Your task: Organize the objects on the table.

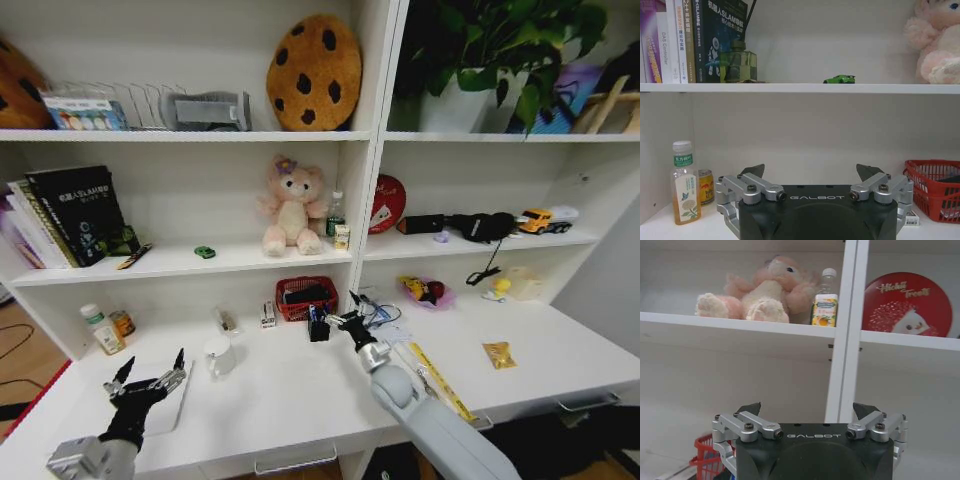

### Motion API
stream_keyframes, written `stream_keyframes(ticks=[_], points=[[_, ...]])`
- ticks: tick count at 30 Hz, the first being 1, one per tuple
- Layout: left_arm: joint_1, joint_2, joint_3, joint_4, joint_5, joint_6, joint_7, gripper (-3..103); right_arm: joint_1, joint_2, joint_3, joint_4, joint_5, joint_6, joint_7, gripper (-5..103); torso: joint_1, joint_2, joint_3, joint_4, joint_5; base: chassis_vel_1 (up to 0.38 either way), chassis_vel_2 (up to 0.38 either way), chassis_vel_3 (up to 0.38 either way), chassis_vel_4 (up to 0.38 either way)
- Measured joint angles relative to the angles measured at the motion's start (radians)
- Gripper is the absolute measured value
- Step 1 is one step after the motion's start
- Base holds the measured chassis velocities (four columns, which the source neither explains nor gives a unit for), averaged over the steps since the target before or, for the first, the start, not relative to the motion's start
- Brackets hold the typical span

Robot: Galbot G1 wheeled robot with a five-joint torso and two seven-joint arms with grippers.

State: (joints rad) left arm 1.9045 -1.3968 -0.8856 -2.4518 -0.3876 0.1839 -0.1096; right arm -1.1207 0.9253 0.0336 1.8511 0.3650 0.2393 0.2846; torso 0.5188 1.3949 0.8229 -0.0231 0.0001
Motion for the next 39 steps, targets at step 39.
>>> stream_keyframes(ticks=[39], points=[[0.000,0.000,0.000,0.000,0.000,0.000,-0.001,100,-0.657,0.093,0.435,0.308,0.001,-0.020,0.074,100,0.000,0.000,0.000,0.0001,-0.0003,-0.103,-0.103,0.105,0.108]])
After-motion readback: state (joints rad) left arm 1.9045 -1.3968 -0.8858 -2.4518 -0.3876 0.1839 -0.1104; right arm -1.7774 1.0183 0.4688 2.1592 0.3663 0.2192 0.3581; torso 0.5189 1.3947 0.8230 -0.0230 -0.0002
